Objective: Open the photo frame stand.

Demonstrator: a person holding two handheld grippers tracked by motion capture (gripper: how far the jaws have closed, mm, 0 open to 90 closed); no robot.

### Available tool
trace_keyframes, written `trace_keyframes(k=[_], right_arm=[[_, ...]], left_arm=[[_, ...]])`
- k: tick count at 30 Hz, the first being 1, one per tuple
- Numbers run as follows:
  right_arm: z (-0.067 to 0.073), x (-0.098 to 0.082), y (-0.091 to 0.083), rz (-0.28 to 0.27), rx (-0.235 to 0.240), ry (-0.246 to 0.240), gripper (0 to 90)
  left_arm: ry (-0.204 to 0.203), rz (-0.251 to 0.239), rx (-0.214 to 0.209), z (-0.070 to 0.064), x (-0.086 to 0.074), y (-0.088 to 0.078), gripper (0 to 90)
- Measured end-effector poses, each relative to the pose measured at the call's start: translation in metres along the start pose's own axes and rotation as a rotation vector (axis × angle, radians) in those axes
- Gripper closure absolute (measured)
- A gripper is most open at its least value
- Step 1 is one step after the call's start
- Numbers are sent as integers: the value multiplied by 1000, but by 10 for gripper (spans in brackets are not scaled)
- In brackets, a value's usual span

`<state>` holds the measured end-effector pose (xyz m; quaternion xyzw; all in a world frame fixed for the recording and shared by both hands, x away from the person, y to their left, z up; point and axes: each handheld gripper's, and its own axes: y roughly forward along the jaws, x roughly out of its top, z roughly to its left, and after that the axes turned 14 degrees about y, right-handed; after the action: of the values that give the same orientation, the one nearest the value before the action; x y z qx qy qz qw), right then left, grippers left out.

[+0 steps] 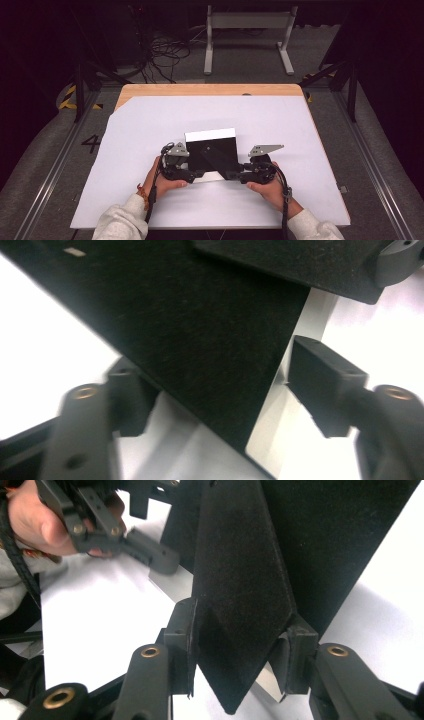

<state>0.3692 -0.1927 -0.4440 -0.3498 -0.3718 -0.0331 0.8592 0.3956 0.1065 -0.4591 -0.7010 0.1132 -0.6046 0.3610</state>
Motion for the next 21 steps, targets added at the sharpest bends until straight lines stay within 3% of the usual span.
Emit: trace_keyframes(k=[3,6,16,21], right_arm=[[0,-1,0,9,-9,-6,594],[4,-2,-2,20,-32,-39,600],[11,-5,-1,28,-90,-101,652],[12,-6,0,31,-104,-120,662]], left_arm=[[2,-21,0,1,0,-6,400],[32,-24,6,0,2,-10,467],[103,-22,114,-7,10,-17,534],[114,-18,125,-8,11,-17,536]])
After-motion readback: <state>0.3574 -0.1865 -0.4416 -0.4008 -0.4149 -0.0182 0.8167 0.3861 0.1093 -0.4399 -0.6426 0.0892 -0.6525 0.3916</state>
